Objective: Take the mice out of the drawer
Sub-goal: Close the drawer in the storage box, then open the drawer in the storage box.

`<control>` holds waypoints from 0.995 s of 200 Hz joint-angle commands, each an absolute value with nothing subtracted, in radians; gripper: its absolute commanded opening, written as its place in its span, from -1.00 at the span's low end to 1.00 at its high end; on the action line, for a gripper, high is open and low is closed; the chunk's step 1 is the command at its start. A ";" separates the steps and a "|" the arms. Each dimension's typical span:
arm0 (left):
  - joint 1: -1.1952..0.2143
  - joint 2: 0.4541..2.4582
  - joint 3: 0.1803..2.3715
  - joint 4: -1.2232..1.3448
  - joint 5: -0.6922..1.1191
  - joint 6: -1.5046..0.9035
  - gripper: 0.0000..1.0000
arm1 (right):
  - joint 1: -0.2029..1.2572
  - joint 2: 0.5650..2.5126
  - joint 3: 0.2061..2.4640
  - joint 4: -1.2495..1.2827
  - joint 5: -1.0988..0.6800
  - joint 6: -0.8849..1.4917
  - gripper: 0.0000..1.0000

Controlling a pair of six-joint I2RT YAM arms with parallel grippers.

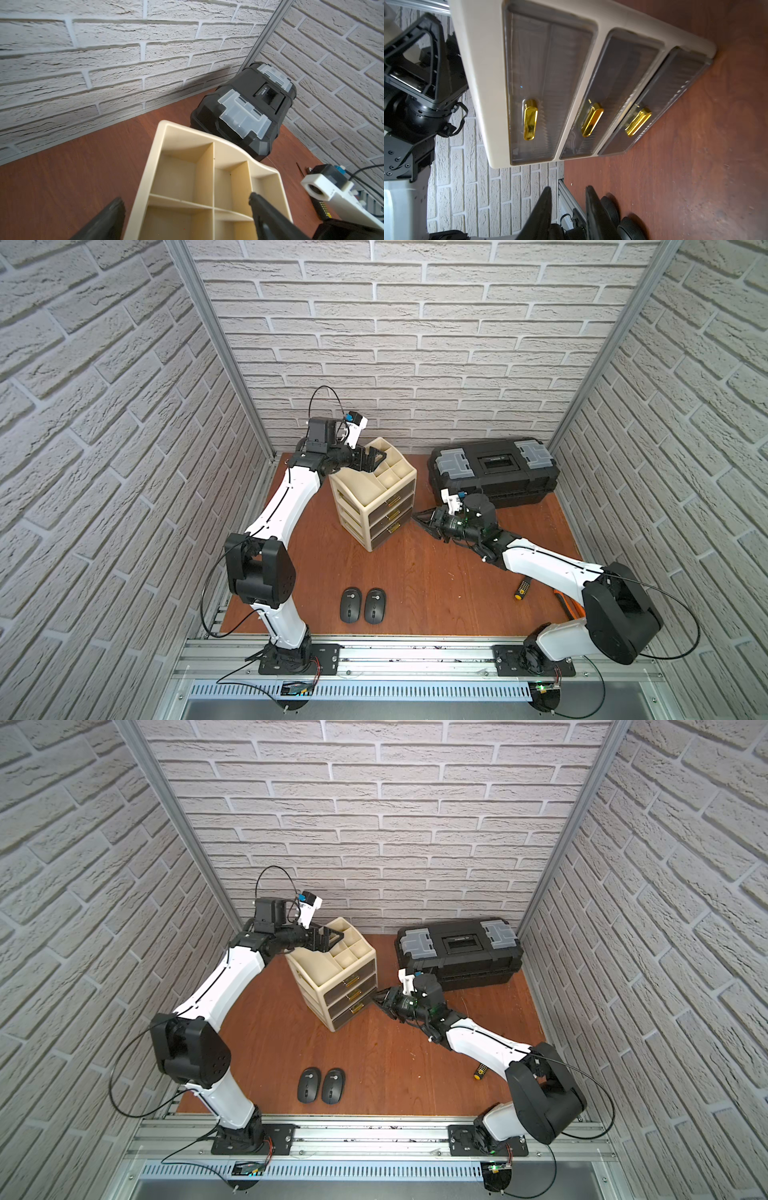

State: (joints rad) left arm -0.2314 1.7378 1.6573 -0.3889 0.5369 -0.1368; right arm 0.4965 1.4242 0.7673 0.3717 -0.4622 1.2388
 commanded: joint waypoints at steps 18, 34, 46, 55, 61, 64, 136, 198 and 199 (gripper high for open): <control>-0.322 1.789 1.574 -0.595 0.509 -0.250 0.92 | 0.489 1.381 0.672 0.586 -0.390 1.284 -0.38; -0.325 1.789 1.567 -0.604 0.506 -0.282 0.92 | 0.491 1.406 0.639 0.674 -0.385 1.317 -0.37; -0.324 1.786 1.562 -0.608 0.493 -0.301 0.92 | 0.491 1.431 0.615 0.743 -0.380 1.341 -0.37; -0.323 1.780 1.558 -0.610 0.482 -0.310 0.92 | 0.491 1.452 0.605 0.783 -0.378 1.351 -0.36; -0.321 1.778 1.556 -0.613 0.471 -0.315 0.92 | 0.491 1.465 0.601 0.807 -0.377 1.359 -0.36; -0.319 1.775 1.554 -0.614 0.470 -0.318 0.92 | 0.492 1.471 0.599 0.816 -0.377 1.363 -0.36; -0.310 1.765 1.521 -0.595 0.481 -0.330 0.93 | 0.575 1.618 0.658 0.943 -0.320 1.374 -0.33; -0.310 1.764 1.520 -0.597 0.473 -0.330 0.94 | 0.604 1.749 0.658 1.124 -0.272 1.454 -0.32; -0.310 1.764 1.519 -0.597 0.474 -0.330 0.94 | 0.604 1.750 0.658 1.127 -0.271 1.454 -0.32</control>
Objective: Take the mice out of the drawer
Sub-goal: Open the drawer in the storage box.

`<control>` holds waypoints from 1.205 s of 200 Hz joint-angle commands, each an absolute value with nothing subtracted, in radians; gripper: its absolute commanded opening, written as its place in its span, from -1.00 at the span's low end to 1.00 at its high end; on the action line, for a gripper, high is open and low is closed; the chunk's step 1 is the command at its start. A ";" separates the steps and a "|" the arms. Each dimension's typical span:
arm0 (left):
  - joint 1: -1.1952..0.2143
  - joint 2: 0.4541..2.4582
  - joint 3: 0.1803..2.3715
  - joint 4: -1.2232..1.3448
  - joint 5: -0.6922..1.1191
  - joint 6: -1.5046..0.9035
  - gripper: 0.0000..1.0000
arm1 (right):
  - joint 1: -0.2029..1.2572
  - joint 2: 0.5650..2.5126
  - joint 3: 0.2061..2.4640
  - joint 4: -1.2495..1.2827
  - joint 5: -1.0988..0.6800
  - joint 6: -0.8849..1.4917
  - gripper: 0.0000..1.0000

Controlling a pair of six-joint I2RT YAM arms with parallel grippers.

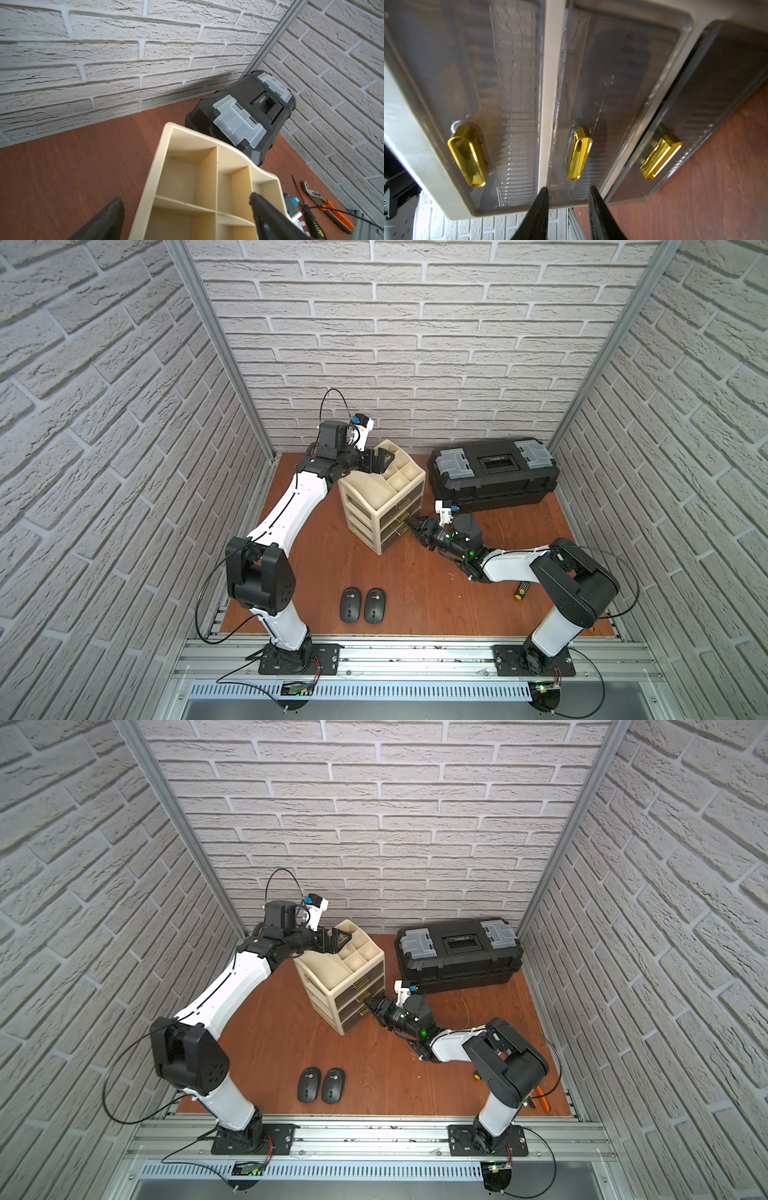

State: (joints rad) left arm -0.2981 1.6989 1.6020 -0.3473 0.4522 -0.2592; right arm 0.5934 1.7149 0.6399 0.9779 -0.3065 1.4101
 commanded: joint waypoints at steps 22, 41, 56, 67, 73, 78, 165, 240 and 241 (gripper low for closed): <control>-0.310 1.767 1.519 -0.597 0.474 -0.330 0.94 | 0.607 1.783 0.664 1.174 -0.264 1.468 -0.33; -0.310 1.770 1.520 -0.597 0.476 -0.329 0.94 | 0.607 1.801 0.672 1.197 -0.269 1.473 -0.33; -0.310 1.770 1.520 -0.597 0.477 -0.328 0.94 | 0.608 1.812 0.685 1.203 -0.276 1.477 -0.33; -0.310 1.771 1.520 -0.596 0.476 -0.328 0.94 | 0.607 1.819 0.691 1.212 -0.280 1.480 -0.33; -0.310 1.770 1.520 -0.597 0.476 -0.327 0.94 | 0.608 1.823 0.693 1.215 -0.281 1.485 -0.33; -0.310 1.772 1.520 -0.598 0.477 -0.327 0.94 | 0.608 1.828 0.696 1.215 -0.282 1.488 -0.33; -0.310 1.770 1.525 -0.606 0.474 -0.325 0.94 | 0.613 1.864 0.684 1.250 -0.224 1.547 -0.39; -0.310 1.773 1.523 -0.604 0.476 -0.325 0.94 | 0.618 1.843 0.653 1.229 -0.170 1.558 -0.44; -0.310 1.773 1.523 -0.604 0.476 -0.325 0.94 | 0.618 1.844 0.654 1.230 -0.171 1.558 -0.44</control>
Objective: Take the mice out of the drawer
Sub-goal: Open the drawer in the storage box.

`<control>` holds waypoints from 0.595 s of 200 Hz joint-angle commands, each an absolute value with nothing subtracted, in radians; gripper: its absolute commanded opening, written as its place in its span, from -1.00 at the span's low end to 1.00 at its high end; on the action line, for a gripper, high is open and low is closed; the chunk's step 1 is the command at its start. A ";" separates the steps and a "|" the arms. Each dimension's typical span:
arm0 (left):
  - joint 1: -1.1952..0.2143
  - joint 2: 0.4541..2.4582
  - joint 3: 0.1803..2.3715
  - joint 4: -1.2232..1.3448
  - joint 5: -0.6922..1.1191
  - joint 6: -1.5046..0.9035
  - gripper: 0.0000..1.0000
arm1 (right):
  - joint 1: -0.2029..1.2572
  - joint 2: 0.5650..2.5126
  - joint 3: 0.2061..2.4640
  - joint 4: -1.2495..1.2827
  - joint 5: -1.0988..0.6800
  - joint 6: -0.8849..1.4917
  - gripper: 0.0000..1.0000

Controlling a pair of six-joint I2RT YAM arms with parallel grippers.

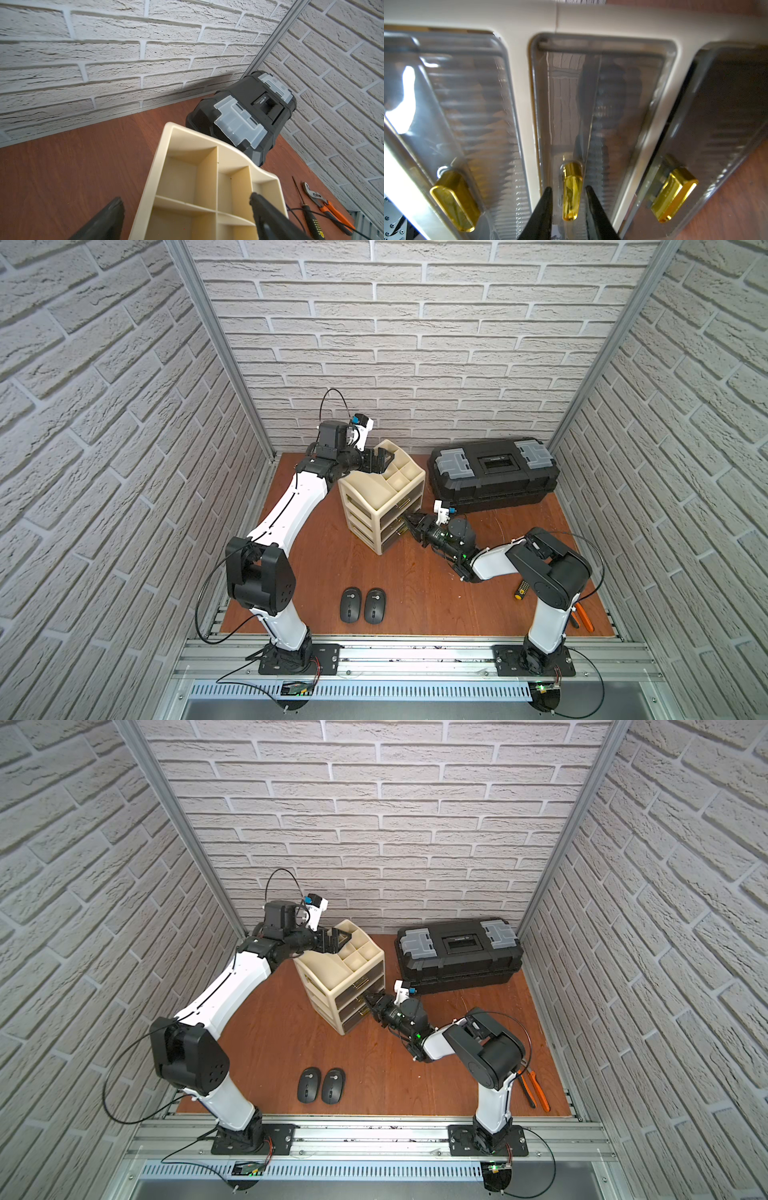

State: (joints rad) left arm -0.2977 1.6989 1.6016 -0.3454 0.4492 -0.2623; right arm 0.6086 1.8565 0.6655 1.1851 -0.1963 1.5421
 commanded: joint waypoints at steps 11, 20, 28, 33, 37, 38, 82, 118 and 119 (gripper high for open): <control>-0.310 1.775 1.522 -0.604 0.476 -0.325 0.94 | 0.618 1.848 0.656 1.229 -0.169 1.561 -0.44; -0.310 1.775 1.523 -0.604 0.477 -0.325 0.94 | 0.619 1.850 0.658 1.230 -0.167 1.563 -0.44; -0.310 1.775 1.522 -0.604 0.478 -0.325 0.94 | 0.621 1.851 0.661 1.229 -0.168 1.563 -0.45; -0.310 1.775 1.522 -0.604 0.477 -0.325 0.94 | 0.622 1.851 0.663 1.228 -0.168 1.562 -0.44; -0.310 1.775 1.522 -0.603 0.477 -0.325 0.94 | 0.623 1.853 0.666 1.228 -0.168 1.562 -0.45; -0.310 1.775 1.522 -0.603 0.477 -0.325 0.94 | 0.624 1.853 0.666 1.228 -0.169 1.562 -0.45; -0.310 1.775 1.522 -0.603 0.478 -0.324 0.94 | 0.641 1.896 0.698 1.262 -0.177 1.587 -0.54; -0.310 1.774 1.522 -0.606 0.466 -0.320 0.94 | 0.642 1.899 0.685 1.274 -0.166 1.596 -0.61; -0.310 1.774 1.521 -0.606 0.465 -0.320 0.94 | 0.642 1.898 0.685 1.274 -0.166 1.596 -0.61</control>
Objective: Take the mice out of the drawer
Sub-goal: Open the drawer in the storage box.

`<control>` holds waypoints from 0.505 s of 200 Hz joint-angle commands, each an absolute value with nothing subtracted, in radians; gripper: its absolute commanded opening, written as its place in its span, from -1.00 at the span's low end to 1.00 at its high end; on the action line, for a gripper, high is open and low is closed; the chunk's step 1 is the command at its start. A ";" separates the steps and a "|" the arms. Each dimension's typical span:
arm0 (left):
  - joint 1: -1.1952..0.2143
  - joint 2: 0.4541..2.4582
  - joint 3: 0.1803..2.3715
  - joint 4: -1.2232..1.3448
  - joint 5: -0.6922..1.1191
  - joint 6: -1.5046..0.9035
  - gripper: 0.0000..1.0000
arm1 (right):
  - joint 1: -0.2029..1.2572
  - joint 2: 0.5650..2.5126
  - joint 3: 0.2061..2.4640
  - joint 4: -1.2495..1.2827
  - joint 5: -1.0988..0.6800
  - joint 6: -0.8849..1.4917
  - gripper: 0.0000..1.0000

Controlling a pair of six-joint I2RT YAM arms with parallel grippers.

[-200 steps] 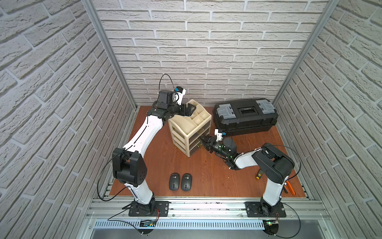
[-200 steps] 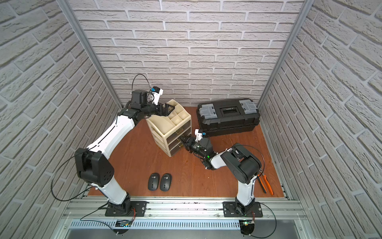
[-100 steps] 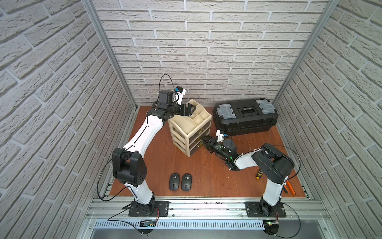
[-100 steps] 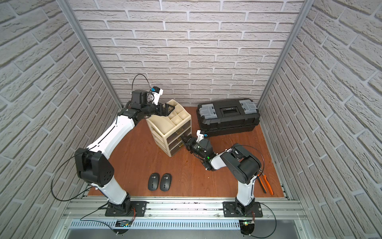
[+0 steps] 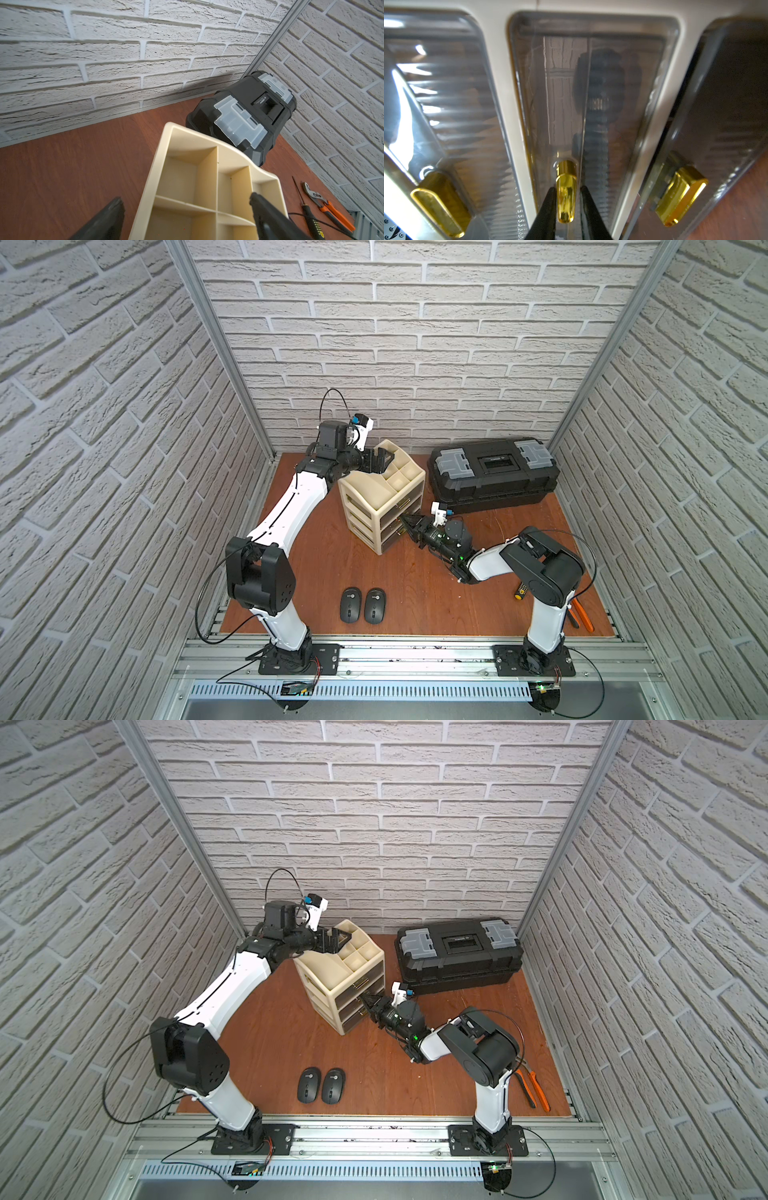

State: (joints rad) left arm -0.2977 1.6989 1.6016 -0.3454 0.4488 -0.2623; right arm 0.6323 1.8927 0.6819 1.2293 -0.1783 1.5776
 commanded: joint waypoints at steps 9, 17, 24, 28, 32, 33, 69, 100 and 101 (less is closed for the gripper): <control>-0.310 1.773 1.522 -0.607 0.459 -0.319 0.94 | 0.640 1.890 0.673 1.274 -0.160 1.598 -0.63; -0.310 1.774 1.521 -0.609 0.459 -0.318 0.93 | 0.640 1.885 0.663 1.279 -0.152 1.603 -0.65; -0.310 1.775 1.522 -0.609 0.460 -0.316 0.94 | 0.638 1.882 0.653 1.287 -0.148 1.611 -0.66; -0.309 1.776 1.521 -0.609 0.460 -0.316 0.94 | 0.637 1.881 0.647 1.296 -0.147 1.617 -0.67; -0.310 1.777 1.520 -0.609 0.460 -0.316 0.94 | 0.637 1.883 0.643 1.302 -0.145 1.623 -0.68; -0.310 1.777 1.520 -0.609 0.459 -0.316 0.94 | 0.637 1.882 0.640 1.305 -0.145 1.624 -0.68; -0.310 1.781 1.520 -0.611 0.455 -0.313 0.93 | 0.628 1.869 0.590 1.338 -0.140 1.643 -0.73; -0.308 1.788 1.522 -0.618 0.446 -0.310 0.92 | 0.616 1.842 0.540 1.332 -0.153 1.638 -0.76; -0.308 1.789 1.522 -0.618 0.446 -0.309 0.92 | 0.615 1.841 0.538 1.332 -0.152 1.638 -0.76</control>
State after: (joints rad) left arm -0.2977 1.7016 1.6016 -0.3454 0.4305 -0.2615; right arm 0.6250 1.8771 0.5896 1.3296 -0.1566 1.6203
